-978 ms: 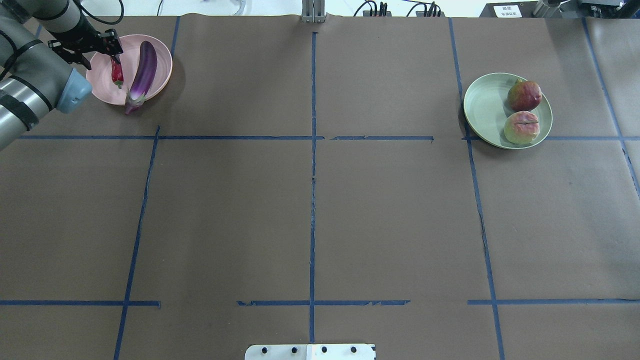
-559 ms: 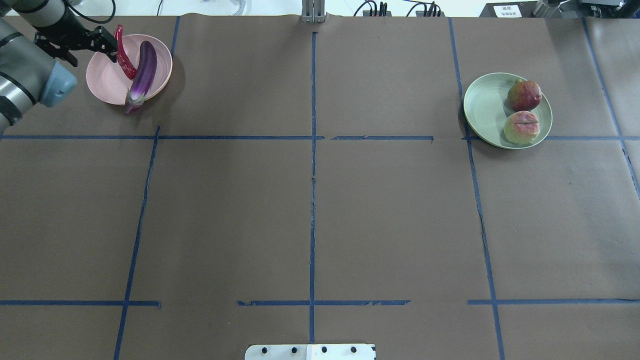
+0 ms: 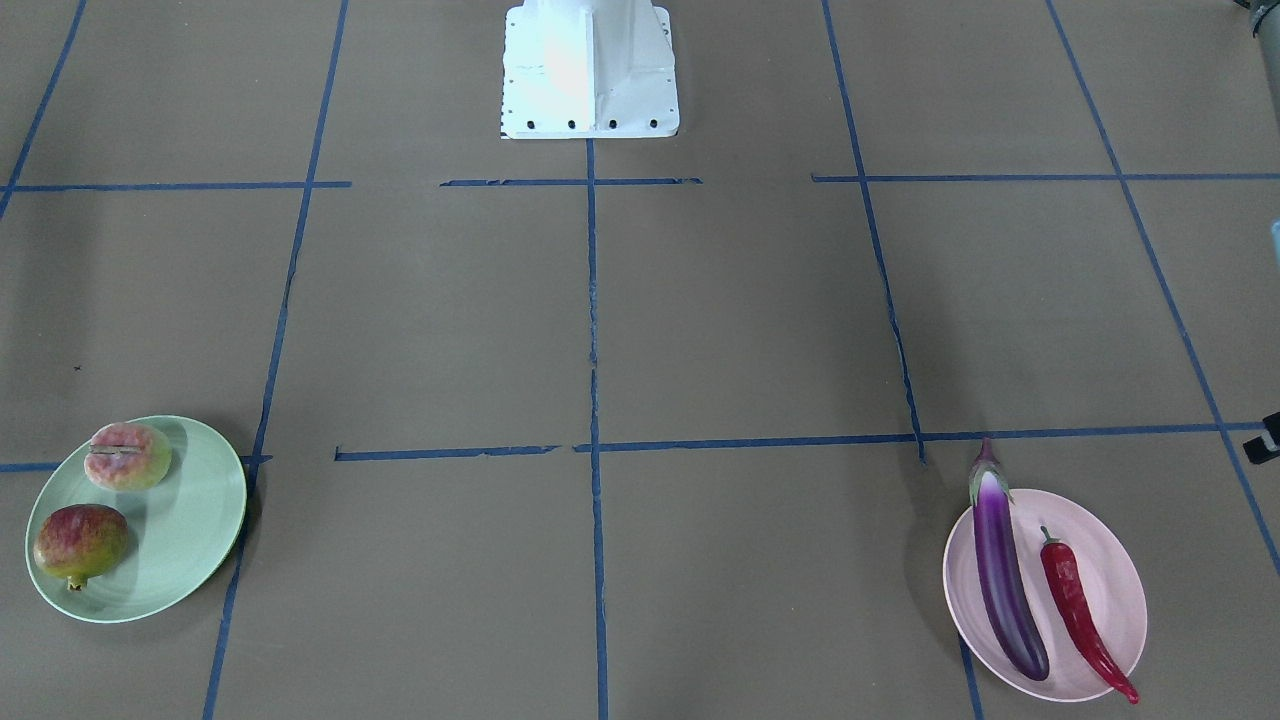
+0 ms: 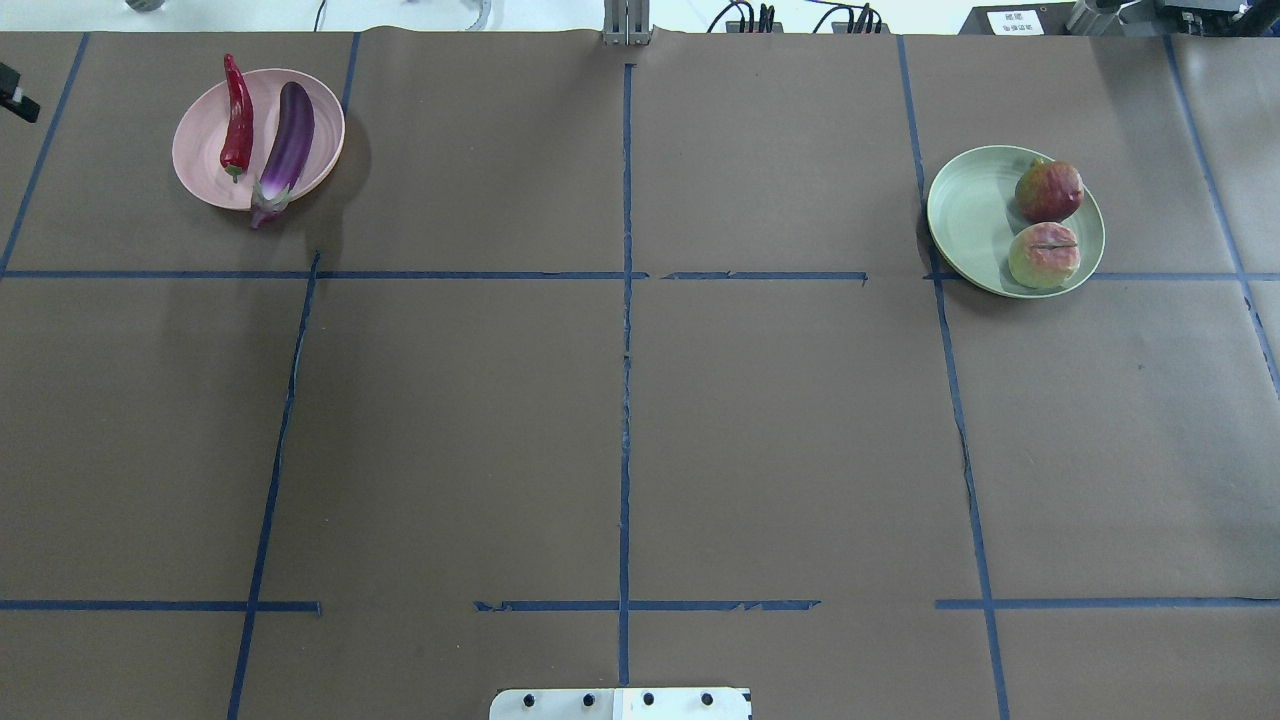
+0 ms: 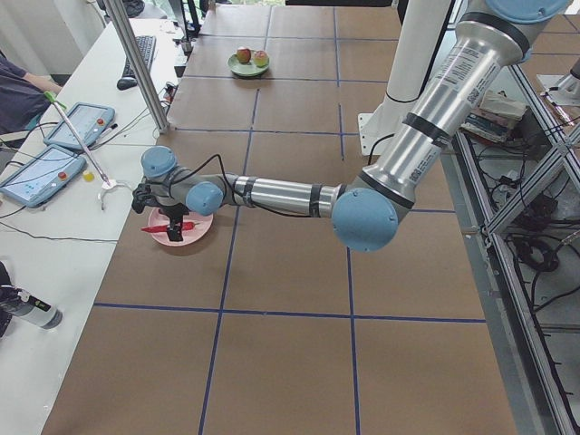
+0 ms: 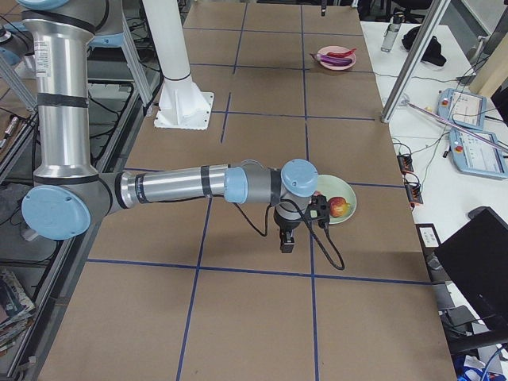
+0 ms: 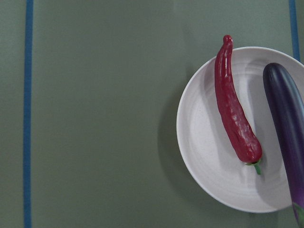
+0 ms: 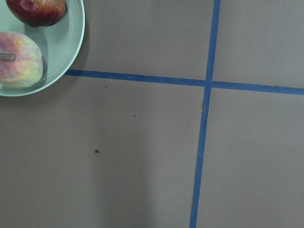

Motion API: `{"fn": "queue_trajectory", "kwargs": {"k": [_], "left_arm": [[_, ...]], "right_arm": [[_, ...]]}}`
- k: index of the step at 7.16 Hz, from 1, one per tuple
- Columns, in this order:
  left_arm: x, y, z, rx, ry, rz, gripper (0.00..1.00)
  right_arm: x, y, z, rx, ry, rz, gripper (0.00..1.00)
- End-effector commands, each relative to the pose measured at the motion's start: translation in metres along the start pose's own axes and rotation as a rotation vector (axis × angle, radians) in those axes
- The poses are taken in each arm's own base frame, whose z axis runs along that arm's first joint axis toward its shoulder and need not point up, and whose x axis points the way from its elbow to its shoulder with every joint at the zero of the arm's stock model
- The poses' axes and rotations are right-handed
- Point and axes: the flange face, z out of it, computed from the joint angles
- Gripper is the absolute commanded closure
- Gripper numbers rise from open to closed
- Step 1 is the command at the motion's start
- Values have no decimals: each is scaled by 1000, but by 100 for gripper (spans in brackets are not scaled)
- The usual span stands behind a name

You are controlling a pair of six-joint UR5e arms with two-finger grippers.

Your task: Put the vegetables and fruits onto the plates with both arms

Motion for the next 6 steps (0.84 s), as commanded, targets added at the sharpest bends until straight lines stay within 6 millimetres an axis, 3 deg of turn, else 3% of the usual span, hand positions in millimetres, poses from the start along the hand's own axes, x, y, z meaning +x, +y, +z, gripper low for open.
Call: {"fn": "queue_trajectory", "kwargs": {"k": [1,3,4,5,6], "left_arm": [[-73,50,-28,-44,-10,108,0],[-75,60,-86,-95,-55,127,0],[-79,90,-106,-116,-128,109,0],[-101,161,-95,-151,-162,68,0],[-111,193,-85,-160,-155,56,0]], "right_arm": [[0,0,0,0,2,0,0],[1,1,0,1,2,0,0],[-1,1,-1,1,0,-3,0],[0,1,-1,2,-1,0,0],[0,1,-1,1,0,1,0]]}}
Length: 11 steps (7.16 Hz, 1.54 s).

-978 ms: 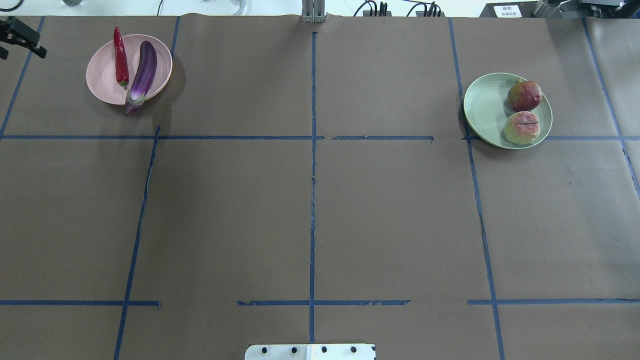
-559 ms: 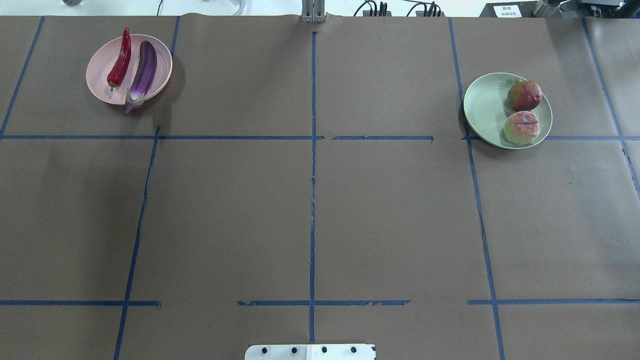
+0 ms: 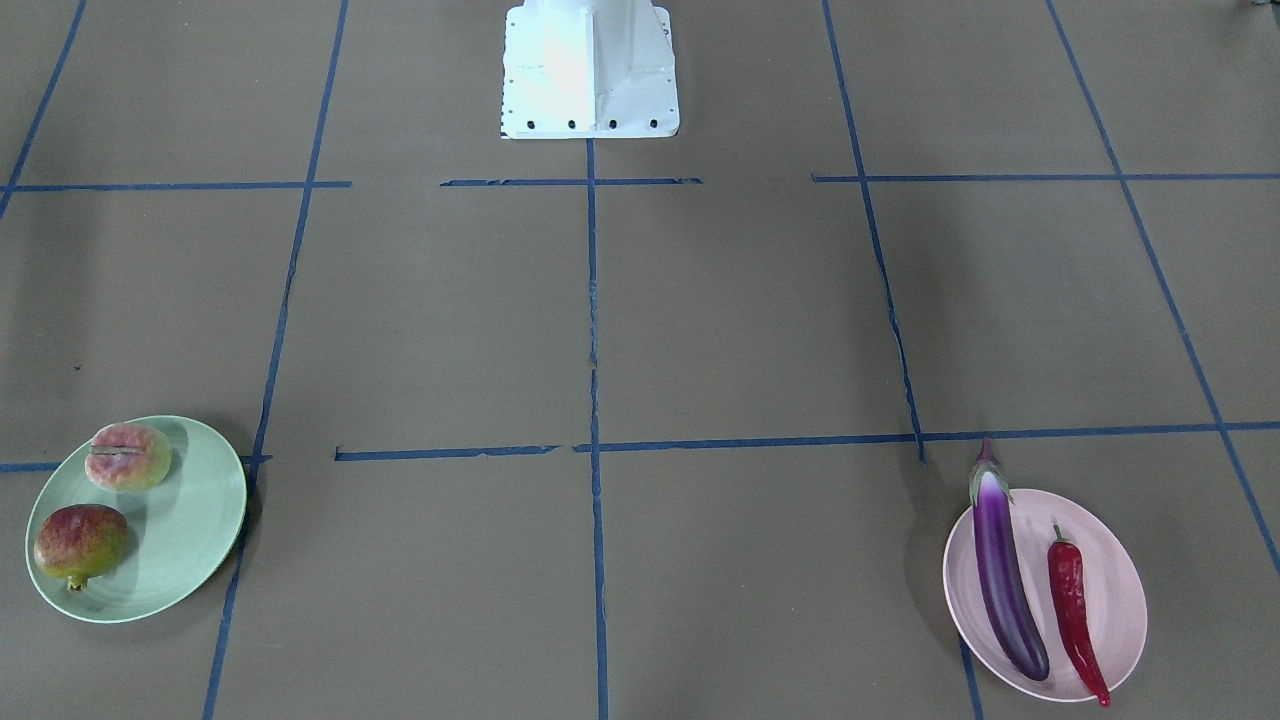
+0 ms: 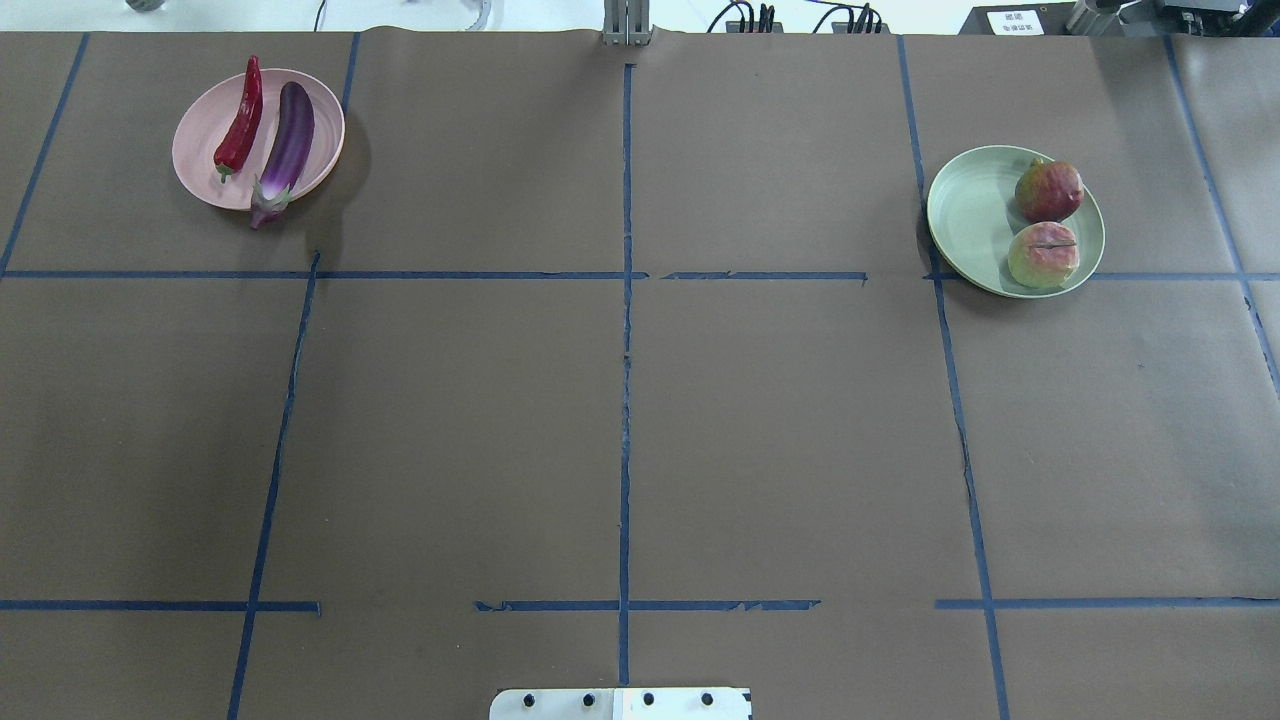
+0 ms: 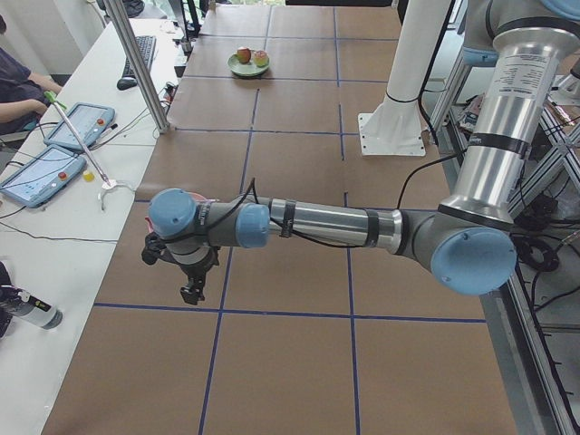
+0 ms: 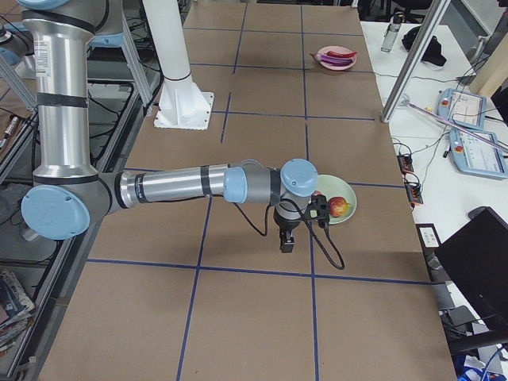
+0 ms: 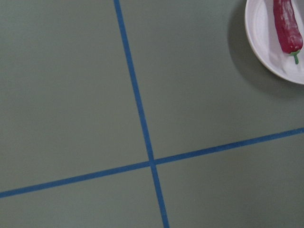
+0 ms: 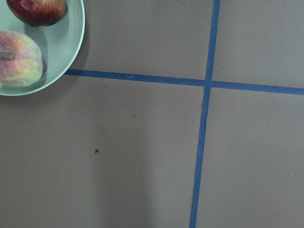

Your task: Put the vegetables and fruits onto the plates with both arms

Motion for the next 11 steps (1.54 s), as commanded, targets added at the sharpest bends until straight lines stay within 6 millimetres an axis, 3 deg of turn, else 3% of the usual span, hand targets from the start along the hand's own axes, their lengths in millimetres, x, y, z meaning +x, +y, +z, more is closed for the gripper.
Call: {"fn": "queue_trajectory", "kwargs": {"k": [1,3,6,11], "left_arm": [[-5,51,12,-19,-15,-14,0],[-14,56,21,-41,-18,-35,0],[-3,48,10,-15,-22,-7,0],[-2,49,12,-20,-20,2,0]], "right_arm": [[1,0,0,-1,0,3,0],[1,2,2,-4,-1,4,0],[2,2,2,-6,-1,2,0],[2,2,2,-6,-1,2,0]]}}
